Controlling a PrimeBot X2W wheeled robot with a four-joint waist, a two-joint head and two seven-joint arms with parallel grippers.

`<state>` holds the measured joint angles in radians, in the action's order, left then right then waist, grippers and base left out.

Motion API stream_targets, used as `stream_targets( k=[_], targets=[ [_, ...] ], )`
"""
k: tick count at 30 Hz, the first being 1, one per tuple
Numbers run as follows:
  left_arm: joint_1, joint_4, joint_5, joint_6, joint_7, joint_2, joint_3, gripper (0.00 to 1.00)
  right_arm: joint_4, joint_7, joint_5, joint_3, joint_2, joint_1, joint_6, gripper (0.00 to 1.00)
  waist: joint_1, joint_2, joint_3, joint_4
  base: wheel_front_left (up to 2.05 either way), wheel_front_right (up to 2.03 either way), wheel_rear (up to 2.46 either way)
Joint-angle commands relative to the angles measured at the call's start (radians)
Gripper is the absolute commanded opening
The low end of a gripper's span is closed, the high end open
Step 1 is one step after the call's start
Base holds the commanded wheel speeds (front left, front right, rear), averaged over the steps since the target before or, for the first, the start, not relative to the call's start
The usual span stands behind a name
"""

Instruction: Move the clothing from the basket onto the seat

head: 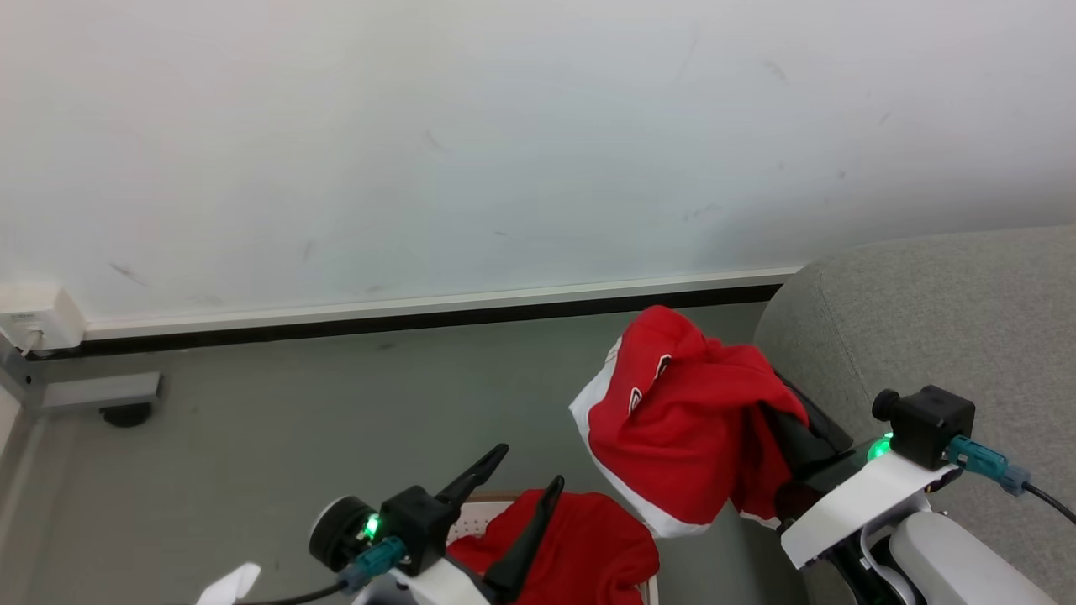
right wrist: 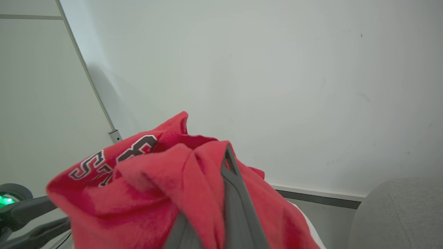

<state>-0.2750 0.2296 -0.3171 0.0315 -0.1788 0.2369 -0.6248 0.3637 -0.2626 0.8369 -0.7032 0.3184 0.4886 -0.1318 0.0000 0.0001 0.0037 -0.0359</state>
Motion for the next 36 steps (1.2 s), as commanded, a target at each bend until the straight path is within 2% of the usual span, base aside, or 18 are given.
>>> stream_targets(
  k=[1, 7, 12, 17, 30, 36],
  targets=[
    [0.011, 0.007, 0.008, 0.003, -0.009, 0.000, 0.000, 1.00, -0.003, -0.003, -0.011, 0.007, 0.002, -0.014, 0.002, 0.00, 0.0000, -0.0001, 0.000, 0.001, 0.00, 0.00, 0.00],
    [-0.005, 0.026, 0.009, 0.001, -0.031, -0.006, -0.005, 1.00, -0.010, -0.003, -0.034, 0.044, 0.003, -0.030, 0.002, 0.00, 0.0000, -0.0001, 0.004, -0.008, 0.00, 0.00, 0.00],
    [-0.009, 0.026, 0.004, 0.000, -0.038, -0.005, -0.007, 1.00, -0.021, -0.003, -0.048, 0.065, 0.004, -0.037, 0.002, 0.00, 0.0000, -0.0001, 0.010, -0.041, 0.00, 0.00, 0.00],
    [-0.017, 0.021, -0.001, 0.004, -0.041, -0.007, -0.013, 1.00, -0.035, -0.003, -0.062, 0.091, 0.018, -0.041, 0.002, 0.00, 0.0000, -0.0001, 0.027, -0.097, 0.00, 0.00, 0.00],
    [-0.064, 0.001, 0.017, 0.027, -0.029, -0.033, -0.065, 1.00, -0.093, -0.002, -0.093, 0.198, 0.058, -0.084, 0.002, 0.00, 0.0000, -0.0001, 0.119, -0.300, 0.00, 0.00, 0.00],
    [-0.127, 0.003, 0.041, 0.047, -0.020, -0.054, -0.108, 1.00, -0.117, -0.002, -0.113, 0.288, 0.064, -0.110, 0.002, 0.00, 0.0000, -0.0001, 0.206, -0.324, 0.00, 0.00, 0.00]
  ],
)
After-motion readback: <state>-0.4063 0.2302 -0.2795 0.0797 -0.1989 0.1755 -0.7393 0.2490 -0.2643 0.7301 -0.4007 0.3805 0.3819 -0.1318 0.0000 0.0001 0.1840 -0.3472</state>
